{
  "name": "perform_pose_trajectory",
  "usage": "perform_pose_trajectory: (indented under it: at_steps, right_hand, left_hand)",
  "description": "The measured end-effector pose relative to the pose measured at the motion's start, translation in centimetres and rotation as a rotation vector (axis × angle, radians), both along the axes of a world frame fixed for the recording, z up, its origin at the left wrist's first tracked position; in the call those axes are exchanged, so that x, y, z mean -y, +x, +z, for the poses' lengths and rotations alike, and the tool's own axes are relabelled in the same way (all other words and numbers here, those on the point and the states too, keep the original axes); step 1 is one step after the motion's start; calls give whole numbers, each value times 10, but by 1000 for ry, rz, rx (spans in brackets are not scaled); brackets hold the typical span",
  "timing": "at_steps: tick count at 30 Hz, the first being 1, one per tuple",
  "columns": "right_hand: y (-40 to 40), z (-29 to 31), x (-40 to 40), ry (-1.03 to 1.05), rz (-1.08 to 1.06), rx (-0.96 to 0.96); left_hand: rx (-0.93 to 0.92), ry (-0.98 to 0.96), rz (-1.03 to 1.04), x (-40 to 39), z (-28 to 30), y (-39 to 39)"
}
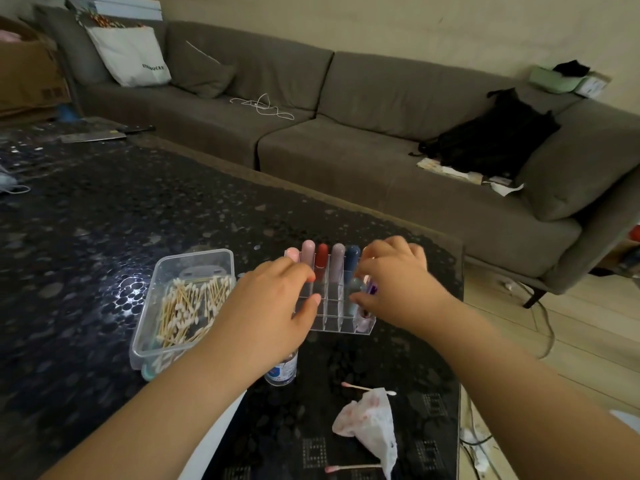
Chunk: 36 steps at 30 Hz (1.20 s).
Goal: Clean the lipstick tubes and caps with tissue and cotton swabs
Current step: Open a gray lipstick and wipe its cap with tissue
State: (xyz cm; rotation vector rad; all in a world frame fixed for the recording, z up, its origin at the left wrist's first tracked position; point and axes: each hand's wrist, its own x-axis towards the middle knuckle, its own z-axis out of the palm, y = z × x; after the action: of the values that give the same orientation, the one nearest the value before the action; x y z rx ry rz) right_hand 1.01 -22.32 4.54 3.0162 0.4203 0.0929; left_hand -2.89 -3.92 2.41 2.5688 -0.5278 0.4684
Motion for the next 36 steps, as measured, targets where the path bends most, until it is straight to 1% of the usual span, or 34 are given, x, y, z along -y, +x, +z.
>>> perform_pose_trajectory:
  at_steps: [2, 4, 5, 7, 9, 12, 14, 15, 20, 23, 27, 29, 30, 32, 34, 36]
  right_hand:
    - [-13, 16, 2, 122, -2, 59]
    - [-33, 28, 4, 338, 0, 91]
    - [-44, 30, 4, 456, -2, 76]
    - [-68, 27, 2, 654, -16, -12]
    - [-88, 15, -1, 812, -22, -96]
    - [-110, -3, -7, 961, -38, -173]
    - [-119, -13, -7, 1020, -57, -221]
    - [-121, -18, -7, 1042, -65, -242]
    - [-134, -31, -9, 1087, -56, -292]
    - [-135, -32, -6, 1088, -41, -303]
    - [-130, -35, -3, 1190, -29, -361]
    - [-126, -36, -3, 1282, -65, -368]
    - [-123, -36, 0, 1365, -108, -356]
    - [-116, -35, 9, 1497, -203, -291]
    - [-112, -34, 17, 1492, -238, -261]
    - [-111, -41, 17, 1382, -247, -312]
  left_hand:
    - [71, 11, -10, -1, 4, -10]
    - [130, -19, -30, 0, 8, -26]
    - [133, -41, -47, 3, 8, -36]
    - [42, -108, -76, 9, 4, -56]
    - [-98, -208, -88, 14, -9, -71]
    - [-308, -331, -116, 13, -25, -87]
    - [-407, -394, -120, 8, -32, -92]
    - [-426, -396, -117, 6, -36, -93]
    - [-481, -399, -162, -1, -48, -99]
    - [-506, -438, -196, -3, -52, -99]
    - [-513, -447, -189, -3, -51, -99]
    - [-523, -436, -153, -4, -50, -98]
    - [-529, -434, -132, -5, -50, -97]
    - [-537, -431, -88, -8, -50, -97]
    - [-544, -448, -48, -9, -51, -96]
    - [-538, -470, -4, -9, -53, -94]
